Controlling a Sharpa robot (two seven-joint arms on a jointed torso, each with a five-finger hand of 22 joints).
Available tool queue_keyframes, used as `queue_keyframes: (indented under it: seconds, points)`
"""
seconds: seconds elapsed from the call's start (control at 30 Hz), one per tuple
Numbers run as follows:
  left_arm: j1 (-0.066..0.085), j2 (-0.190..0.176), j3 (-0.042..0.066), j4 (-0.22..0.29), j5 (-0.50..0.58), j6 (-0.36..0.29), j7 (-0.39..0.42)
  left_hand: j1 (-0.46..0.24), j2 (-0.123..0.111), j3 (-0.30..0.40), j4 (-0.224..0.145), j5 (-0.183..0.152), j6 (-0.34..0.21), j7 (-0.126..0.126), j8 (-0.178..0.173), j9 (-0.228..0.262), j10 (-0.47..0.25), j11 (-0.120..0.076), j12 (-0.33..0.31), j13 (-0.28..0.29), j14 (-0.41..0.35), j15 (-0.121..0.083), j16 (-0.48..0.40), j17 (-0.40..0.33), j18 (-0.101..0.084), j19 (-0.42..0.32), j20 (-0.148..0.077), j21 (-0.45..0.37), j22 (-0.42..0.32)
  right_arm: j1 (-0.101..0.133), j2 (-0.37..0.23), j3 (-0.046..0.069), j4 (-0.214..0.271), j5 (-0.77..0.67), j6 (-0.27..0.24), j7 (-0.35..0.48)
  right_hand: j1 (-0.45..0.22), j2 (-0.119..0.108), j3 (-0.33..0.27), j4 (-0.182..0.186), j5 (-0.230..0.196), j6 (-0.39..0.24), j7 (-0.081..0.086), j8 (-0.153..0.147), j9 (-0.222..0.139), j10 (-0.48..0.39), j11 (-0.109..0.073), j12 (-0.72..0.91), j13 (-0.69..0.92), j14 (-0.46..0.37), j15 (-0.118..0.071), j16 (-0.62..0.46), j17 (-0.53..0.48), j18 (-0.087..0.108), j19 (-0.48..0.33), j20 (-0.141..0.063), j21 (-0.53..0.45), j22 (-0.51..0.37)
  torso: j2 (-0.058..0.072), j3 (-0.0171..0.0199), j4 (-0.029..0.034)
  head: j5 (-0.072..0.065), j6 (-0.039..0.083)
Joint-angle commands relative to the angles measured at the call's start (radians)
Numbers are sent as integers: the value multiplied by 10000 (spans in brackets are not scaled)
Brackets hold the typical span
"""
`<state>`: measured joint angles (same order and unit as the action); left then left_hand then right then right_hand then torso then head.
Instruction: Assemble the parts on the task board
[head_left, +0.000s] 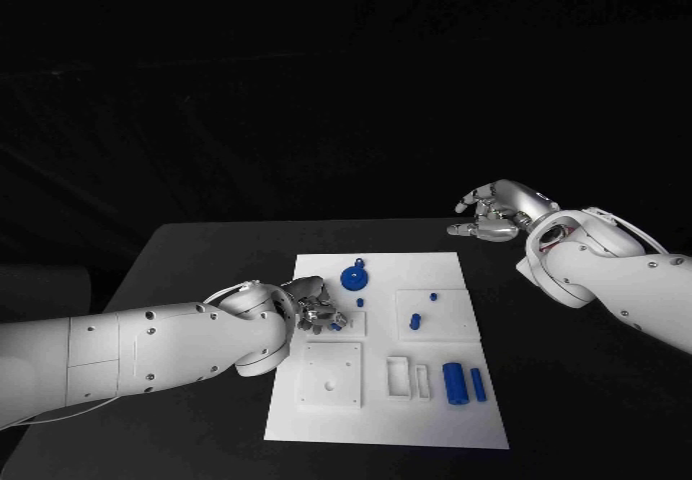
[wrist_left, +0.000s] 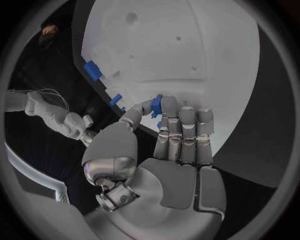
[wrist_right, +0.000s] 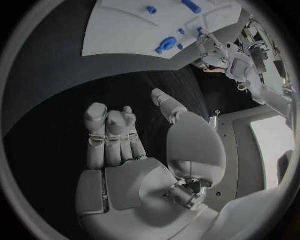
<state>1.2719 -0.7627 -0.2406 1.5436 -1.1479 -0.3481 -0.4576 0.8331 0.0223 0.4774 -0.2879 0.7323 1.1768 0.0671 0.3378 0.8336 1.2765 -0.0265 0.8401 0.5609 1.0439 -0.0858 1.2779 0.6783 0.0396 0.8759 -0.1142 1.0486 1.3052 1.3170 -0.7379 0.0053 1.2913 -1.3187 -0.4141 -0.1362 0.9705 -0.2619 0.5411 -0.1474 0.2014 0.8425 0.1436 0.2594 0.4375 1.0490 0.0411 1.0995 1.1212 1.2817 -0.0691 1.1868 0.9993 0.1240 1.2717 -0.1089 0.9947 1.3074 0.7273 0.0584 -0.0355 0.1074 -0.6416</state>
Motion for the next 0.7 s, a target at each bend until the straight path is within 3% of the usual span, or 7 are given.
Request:
queue_keyframes:
  seconds: [0.03, 0.43, 0.7]
  points:
    - [-29, 31, -10, -8, -3, 265, -25, 97, -40, 50, 20, -83, 801, -739, 86, 19, 861, -818, 11, -17, 466, -516, 30, -12, 198, 53, -1085, 44, 2, 4, 2, 5, 7, -21, 94, 15, 40, 68, -14, 62, 47, -51, 106, 34, 16, -22, -14, -55, -16, -23, -22, -48, -17, 1378, -23, -4, -66, 1, 0, 5, -3, -10, 1]
    - [-34, -27, -8, 67, -105, -178, 55, 100, -22, 65, 40, -164, 790, -733, 88, 4, 861, -815, -6, -28, 466, -516, 26, -28, 193, 63, -1089, 34, -1, 4, -31, 5, 18, -17, 66, 18, 38, 68, -19, 72, 61, -45, 103, 38, 18, -21, -16, -54, -24, -21, -24, -50, -17, 1378, -21, -4, -70, 1, -2, 2, 0, -19, 44]
    - [-39, -154, -8, 285, -209, -1146, 226, 118, -13, 80, 34, -172, 796, -738, 95, 0, 870, -823, -11, -33, 479, -519, 31, -32, 194, 72, -1094, 32, -1, 4, -83, 5, 29, 2, 58, 11, 35, 68, -26, 88, 106, -33, 99, 45, 20, -19, -21, -50, -37, -17, -28, -53, -18, 1378, -15, -4, -76, 2, 3, -4, 7, -39, 65]
